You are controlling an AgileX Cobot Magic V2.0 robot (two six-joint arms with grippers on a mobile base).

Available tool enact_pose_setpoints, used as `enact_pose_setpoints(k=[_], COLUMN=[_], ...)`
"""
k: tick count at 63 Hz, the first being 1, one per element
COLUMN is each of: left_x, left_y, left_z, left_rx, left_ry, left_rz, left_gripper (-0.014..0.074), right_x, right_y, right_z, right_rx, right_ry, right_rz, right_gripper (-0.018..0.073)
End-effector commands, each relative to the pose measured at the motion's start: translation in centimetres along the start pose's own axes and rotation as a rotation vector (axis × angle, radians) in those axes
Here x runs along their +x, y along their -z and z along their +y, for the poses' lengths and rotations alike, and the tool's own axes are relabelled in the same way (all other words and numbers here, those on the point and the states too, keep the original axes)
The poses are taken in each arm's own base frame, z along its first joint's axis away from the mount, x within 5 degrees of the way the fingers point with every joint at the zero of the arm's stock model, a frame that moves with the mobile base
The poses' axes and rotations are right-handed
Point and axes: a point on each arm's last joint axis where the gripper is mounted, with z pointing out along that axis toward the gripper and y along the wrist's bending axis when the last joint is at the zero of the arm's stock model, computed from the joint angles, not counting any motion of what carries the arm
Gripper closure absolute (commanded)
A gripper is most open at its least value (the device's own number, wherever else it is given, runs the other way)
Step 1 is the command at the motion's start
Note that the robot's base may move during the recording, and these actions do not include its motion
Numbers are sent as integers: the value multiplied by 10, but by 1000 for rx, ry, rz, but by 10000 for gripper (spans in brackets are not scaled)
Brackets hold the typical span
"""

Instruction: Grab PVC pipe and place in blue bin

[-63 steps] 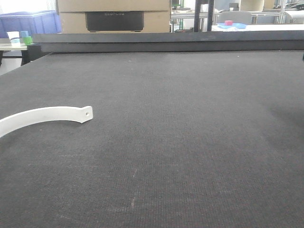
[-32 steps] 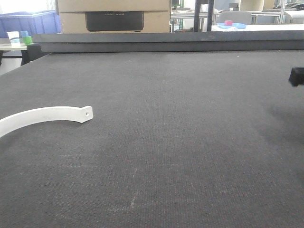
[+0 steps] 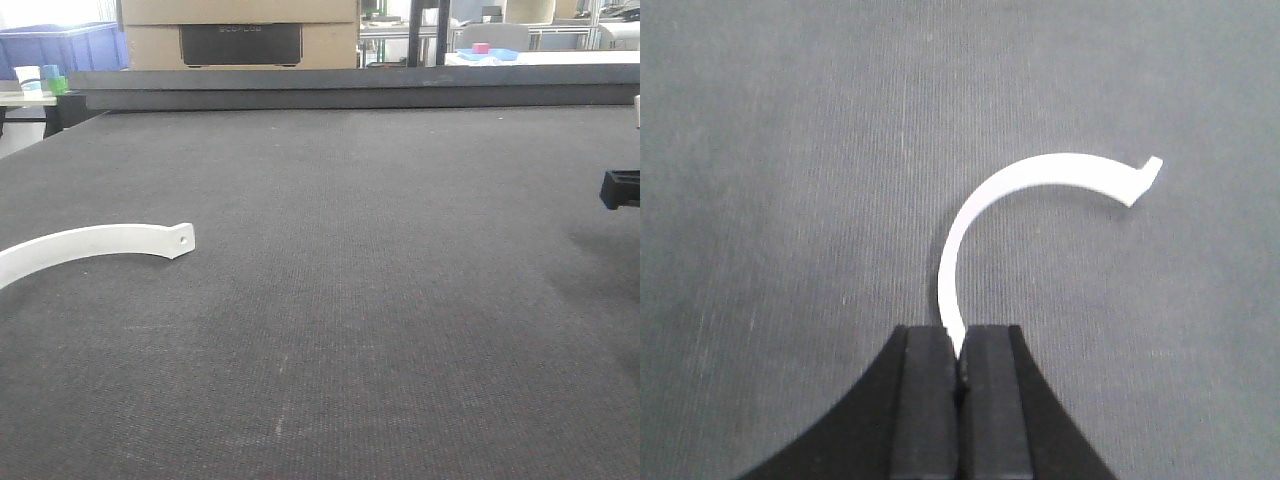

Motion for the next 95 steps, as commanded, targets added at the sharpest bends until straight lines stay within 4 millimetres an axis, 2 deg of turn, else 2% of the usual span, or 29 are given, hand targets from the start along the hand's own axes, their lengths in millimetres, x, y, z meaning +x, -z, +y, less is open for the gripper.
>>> enact_pose_setpoints(k=[1,7,13,30,40,48,57,67,72,80,84,89,95], left_x=[-2,-10,-21,-51,-64,-69,-69,-66,-65,-62,-59,-53,-46], left_y=[5,8,-1,-66,-111,-136,-153,-162,-164,-166,-168,-171,-174], left_z=[-2,-3,-4,-4,-13,-23,-26,-26,-26,-25,-24,-23,-22], left_rx=[7,5,-1,-24,-51,-79,-72,-72,-72,-72,-72,-72,-71], left_ry=[30,26,27,35,-39,-134,-137,-135,-136,-136,-136,-136,-137], left_rz=[33,107,201,462,546,540,544,563,560,563,568,569,566], left_gripper=[707,707,707,707,707,707,707,703,645,454,391,350,351], right_x=[-1,-2,-2,11,11,10,11,10,9,9,9,9,9], right_y=[9,23,41,75,79,79,79,79,79,79,79,79,79], right_z=[1,3,8,17,19,20,20,20,20,20,20,20,21], right_rx=[-7,-17,-31,-71,-80,-85,-85,-88,-91,-92,-92,-92,-94], right_ry=[12,45,98,159,165,164,162,162,162,162,162,162,161], right_rz=[-10,-35,-78,-183,-211,-224,-210,-221,-234,-238,-238,-238,-237], right_gripper=[720,721,721,721,721,721,721,721,721,721,721,721,721])
